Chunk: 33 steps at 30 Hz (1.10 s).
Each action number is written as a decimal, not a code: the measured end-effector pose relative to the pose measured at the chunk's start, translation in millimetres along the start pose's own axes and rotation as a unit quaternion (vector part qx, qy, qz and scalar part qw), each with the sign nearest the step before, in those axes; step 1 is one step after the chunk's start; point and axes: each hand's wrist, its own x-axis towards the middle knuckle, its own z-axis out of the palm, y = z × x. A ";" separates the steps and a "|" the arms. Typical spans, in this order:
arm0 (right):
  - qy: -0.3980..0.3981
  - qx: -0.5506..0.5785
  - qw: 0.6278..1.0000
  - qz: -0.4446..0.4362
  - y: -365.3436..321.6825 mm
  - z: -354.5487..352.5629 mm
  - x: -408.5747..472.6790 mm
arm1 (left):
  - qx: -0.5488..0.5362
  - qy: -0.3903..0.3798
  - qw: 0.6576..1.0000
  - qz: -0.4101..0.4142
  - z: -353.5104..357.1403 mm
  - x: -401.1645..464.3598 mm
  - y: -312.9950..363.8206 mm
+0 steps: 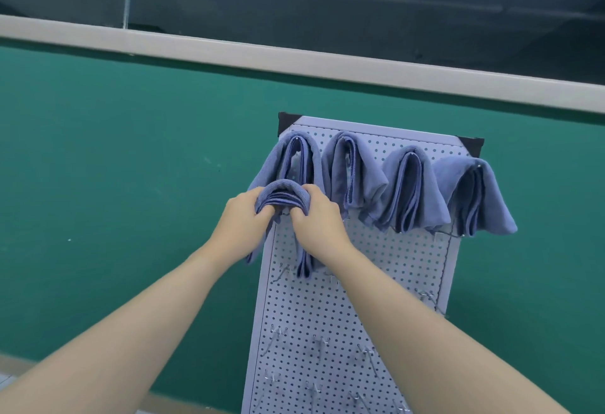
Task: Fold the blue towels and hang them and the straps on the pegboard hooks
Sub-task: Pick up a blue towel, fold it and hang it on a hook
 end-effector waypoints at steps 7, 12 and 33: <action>-0.012 -0.081 0.996 0.032 33.8 26.0 10.7 | 0.027 -0.057 0.997 -0.049 23.5 11.7 -33.1; -0.022 -0.101 0.993 0.057 51.6 43.1 1.2 | 0.008 -0.046 0.997 -0.063 40.1 -0.9 -45.9; -0.111 -0.029 0.985 0.132 85.9 19.5 -140.5 | 0.074 -0.087 0.965 -0.238 13.1 -161.2 -93.9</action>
